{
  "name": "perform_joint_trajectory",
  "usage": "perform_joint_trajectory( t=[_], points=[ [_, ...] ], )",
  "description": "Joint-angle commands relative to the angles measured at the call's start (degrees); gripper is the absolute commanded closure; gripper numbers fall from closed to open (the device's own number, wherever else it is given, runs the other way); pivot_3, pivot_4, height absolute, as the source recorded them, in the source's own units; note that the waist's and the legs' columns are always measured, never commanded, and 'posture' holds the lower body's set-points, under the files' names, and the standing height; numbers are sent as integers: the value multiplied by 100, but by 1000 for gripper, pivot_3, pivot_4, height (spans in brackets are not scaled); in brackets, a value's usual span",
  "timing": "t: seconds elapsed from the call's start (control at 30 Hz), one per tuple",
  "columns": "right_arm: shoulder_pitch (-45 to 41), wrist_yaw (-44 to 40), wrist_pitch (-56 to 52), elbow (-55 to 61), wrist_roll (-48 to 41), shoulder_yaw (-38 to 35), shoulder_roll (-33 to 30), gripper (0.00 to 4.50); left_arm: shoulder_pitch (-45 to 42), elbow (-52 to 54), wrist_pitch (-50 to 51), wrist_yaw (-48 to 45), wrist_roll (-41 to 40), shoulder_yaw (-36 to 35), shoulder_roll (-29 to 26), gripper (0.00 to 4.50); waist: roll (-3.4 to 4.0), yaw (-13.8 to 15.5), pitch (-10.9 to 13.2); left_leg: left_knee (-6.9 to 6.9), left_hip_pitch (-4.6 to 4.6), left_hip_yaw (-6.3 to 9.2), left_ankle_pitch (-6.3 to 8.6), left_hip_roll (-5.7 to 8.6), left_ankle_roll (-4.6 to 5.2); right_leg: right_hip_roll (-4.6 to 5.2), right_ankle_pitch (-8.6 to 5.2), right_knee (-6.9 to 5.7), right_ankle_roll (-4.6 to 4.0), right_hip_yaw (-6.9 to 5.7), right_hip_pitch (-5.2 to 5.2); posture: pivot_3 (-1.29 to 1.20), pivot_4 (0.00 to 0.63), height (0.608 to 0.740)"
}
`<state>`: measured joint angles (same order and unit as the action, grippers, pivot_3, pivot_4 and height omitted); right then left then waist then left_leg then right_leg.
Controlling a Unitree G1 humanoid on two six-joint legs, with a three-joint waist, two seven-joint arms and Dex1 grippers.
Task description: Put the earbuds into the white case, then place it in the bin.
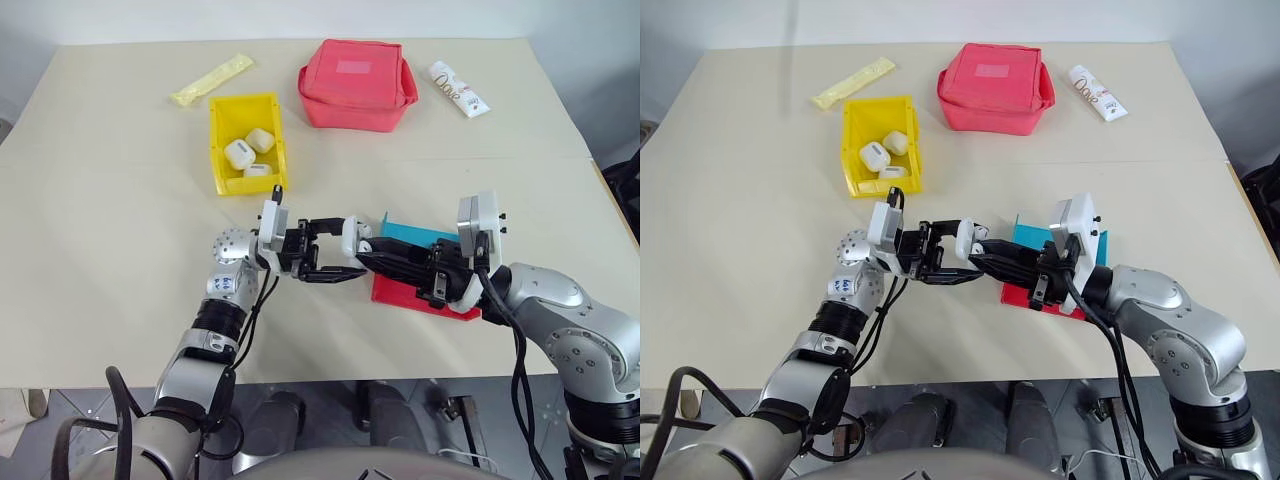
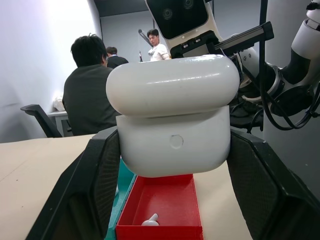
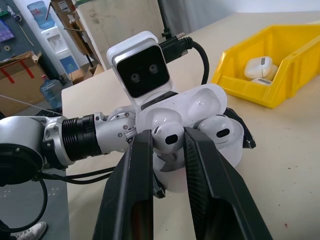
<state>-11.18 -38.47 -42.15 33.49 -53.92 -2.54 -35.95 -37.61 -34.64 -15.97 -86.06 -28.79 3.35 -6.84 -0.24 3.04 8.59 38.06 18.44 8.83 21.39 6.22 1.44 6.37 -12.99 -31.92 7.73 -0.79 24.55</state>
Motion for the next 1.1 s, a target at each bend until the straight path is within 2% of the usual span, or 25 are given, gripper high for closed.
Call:
perform_joint_trajectory(
  t=[0.03,0.23,0.37,1.1],
  points=[
    [61,-32,-305,-220,250,235,-239,4008,-179,277,-158,-467,-330,-219,53,1650,0,-2,0,0,0,0,0,0,0,0,0,0,0,0,0,0,150,740],
    [-73,-14,-257,-190,279,278,-283,4008,-147,293,-139,-493,-316,-174,49,1650,0,4,0,0,0,0,0,1,0,1,0,0,0,0,0,0,150,740],
    [-136,2,-201,-156,304,267,-259,2727,-127,279,-148,-519,-295,-158,37,1650,0,0,0,0,0,0,0,-1,0,0,0,0,0,-1,0,0,150,740],
    [-586,103,-330,20,137,-74,-346,2727,-30,-27,-237,-539,-210,-226,36,1650,0,2,0,1,0,0,0,0,0,1,0,0,0,0,0,0,150,740]
  ],
)
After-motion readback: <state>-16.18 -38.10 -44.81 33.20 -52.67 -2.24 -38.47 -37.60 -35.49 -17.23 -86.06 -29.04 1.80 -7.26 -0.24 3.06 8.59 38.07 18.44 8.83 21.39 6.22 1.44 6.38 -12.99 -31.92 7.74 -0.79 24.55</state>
